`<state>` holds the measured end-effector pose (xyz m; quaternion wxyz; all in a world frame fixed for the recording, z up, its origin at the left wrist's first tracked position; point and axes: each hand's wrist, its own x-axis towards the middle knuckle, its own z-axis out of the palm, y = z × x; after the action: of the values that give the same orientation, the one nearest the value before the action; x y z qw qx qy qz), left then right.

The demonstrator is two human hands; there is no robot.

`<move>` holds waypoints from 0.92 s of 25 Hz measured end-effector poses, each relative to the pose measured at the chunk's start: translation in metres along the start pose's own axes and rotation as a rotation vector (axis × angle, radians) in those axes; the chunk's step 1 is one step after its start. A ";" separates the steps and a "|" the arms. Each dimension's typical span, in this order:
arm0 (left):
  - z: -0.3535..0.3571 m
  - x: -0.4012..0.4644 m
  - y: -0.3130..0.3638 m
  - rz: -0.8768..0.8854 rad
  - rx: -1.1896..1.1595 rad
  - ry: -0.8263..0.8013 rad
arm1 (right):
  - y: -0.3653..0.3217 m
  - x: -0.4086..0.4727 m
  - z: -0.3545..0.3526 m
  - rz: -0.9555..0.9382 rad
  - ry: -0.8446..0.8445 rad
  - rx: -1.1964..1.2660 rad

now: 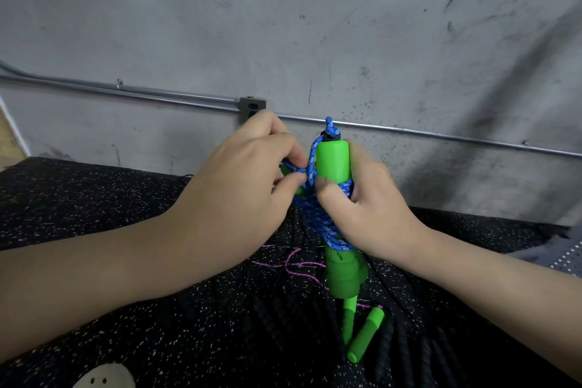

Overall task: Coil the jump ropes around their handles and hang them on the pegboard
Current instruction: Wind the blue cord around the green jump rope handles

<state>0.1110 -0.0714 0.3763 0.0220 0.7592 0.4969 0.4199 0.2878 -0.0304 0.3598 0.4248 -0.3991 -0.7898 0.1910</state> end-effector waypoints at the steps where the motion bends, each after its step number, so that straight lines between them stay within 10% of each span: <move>1: -0.001 0.000 0.000 -0.004 0.036 -0.005 | 0.001 0.000 0.000 -0.007 -0.009 0.005; 23: -0.002 0.001 -0.017 -0.286 -0.480 -0.277 | 0.009 0.000 -0.001 0.000 -0.240 0.191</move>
<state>0.0979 -0.0630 0.3705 0.3270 0.7047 0.4775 0.4105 0.2925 -0.0247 0.3543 0.3637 -0.3311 -0.8130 0.3116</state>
